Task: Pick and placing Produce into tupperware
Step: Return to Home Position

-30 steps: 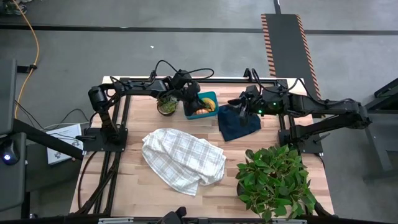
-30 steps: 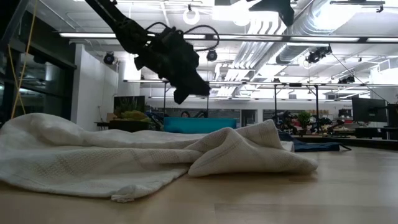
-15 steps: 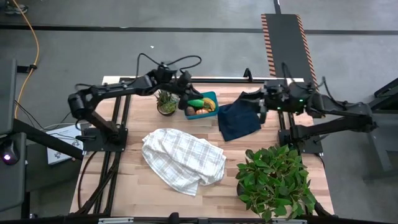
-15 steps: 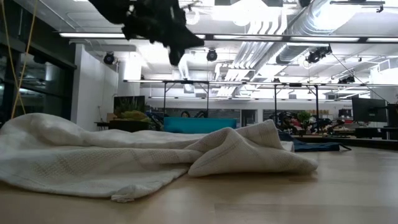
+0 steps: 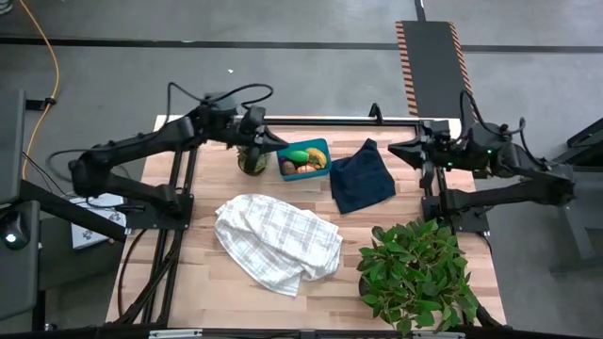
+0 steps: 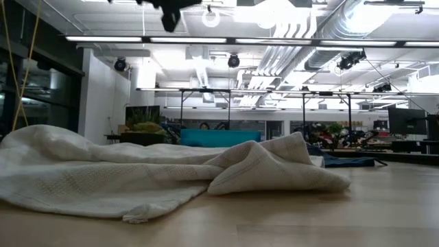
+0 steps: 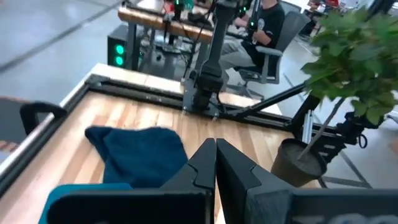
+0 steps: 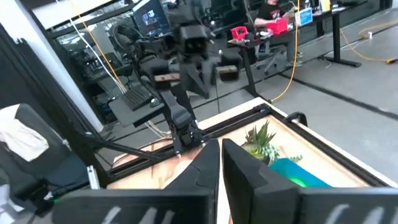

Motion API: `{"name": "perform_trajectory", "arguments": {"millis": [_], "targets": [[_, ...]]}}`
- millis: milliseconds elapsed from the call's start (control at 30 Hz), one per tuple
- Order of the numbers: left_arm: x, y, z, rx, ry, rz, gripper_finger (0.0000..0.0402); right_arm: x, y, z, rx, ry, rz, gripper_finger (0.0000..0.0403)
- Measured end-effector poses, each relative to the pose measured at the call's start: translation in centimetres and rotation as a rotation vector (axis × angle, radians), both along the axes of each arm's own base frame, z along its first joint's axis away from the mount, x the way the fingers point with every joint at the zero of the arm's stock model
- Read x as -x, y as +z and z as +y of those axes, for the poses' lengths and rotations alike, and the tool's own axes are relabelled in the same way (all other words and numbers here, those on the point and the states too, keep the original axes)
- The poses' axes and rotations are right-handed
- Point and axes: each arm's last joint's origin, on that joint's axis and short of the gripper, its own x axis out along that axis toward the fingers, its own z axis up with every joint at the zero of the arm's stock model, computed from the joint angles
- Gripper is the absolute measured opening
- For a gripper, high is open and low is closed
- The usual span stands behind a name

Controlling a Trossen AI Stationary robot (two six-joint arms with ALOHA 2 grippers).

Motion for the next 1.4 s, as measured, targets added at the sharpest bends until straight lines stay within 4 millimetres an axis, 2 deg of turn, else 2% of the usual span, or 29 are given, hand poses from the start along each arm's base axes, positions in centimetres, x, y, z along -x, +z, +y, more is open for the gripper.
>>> {"name": "perform_trajectory", "arguments": {"millis": [200, 367, 500, 667, 800, 933, 1100, 1233, 1400], "targets": [[2.0, 2.7, -3.5, -0.082, 0.017, -0.075, 0.0000, 0.9, -0.8, 0.1, -0.015, 0.014, 0.011, 0.0002], [3.7, 3.9, -5.4, -0.110, 0.046, -0.096, 0.0000, 1.7, -3.8, 0.2, -0.064, 0.008, 0.012, 0.0001], [5.1, 4.3, -6.7, -0.112, 0.090, -0.075, 0.0000, 2.1, -6.6, 0.2, -0.139, 0.017, -0.060, 0.0000], [6.3, 4.4, -8.6, -0.117, 0.115, -0.128, 0.0000, 3.0, -8.6, 0.4, -0.199, 0.057, -0.178, 0.0000], [7.4, 2.5, -9.9, -0.104, 0.156, -0.207, 0.0000, 3.9, -9.4, 0.5, -0.236, 0.066, -0.211, 0.0000], [8.3, -0.2, -10.9, -0.076, 0.167, -0.310, 0.0000, 5.1, -9.8, 0.6, -0.254, 0.078, -0.251, 0.0000], [9.0, -4.1, -11.9, -0.041, 0.128, -0.467, 0.0000, 6.8, -10.3, 0.7, -0.332, 0.086, -0.292, 0.0000], [9.2, -7.6, -12.5, -0.018, 0.174, -0.528, 0.0000, 7.9, -10.6, 0.7, -0.384, 0.083, -0.313, 0.0000], [9.5, -10.1, -13.2, 0.003, 0.184, -0.579, 0.0000, 8.1, -10.8, 0.7, -0.413, 0.080, -0.310, 0.0000]]}}
